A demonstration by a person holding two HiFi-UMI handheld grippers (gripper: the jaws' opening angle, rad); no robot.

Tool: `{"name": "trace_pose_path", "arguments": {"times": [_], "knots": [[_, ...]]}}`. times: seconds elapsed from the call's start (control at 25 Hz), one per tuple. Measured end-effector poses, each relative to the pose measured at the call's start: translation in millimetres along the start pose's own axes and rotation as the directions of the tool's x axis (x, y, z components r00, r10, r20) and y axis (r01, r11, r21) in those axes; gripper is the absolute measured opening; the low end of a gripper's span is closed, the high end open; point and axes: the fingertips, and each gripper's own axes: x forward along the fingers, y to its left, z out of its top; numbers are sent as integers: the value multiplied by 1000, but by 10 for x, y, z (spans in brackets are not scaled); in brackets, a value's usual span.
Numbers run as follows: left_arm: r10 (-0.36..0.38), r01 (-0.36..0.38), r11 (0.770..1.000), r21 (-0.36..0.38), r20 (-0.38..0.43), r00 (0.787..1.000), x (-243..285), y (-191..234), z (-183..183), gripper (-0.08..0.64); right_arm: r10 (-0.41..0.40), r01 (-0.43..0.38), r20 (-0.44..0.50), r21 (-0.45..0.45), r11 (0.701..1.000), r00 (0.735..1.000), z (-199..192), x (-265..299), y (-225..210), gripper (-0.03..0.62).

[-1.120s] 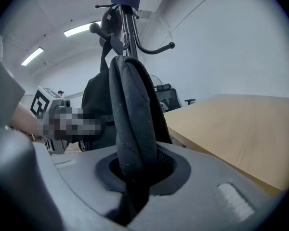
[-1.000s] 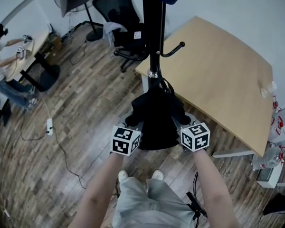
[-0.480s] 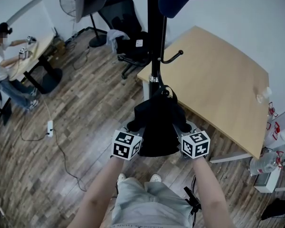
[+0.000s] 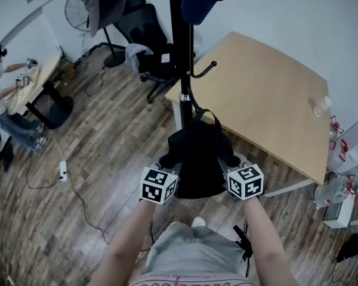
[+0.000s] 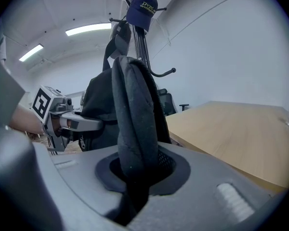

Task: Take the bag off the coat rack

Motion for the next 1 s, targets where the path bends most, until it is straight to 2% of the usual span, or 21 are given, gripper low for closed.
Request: {"name": "trace_pose_path", "arguments": {"times": [0.48, 0.8, 1.0], "knots": [[-153, 154, 986, 63, -19, 988, 10, -458, 255, 77, -166, 164, 22, 71, 984, 986, 22, -610, -66, 46], [-266, 262, 958, 116, 18, 964, 94, -823, 582, 77, -298, 292, 54, 104, 951, 953, 158, -1088, -193, 44], [-328, 316, 936, 157, 59, 943, 133, -1032, 851, 77, -372, 363, 93, 105, 926, 923, 325, -1370, -283, 44]]}}
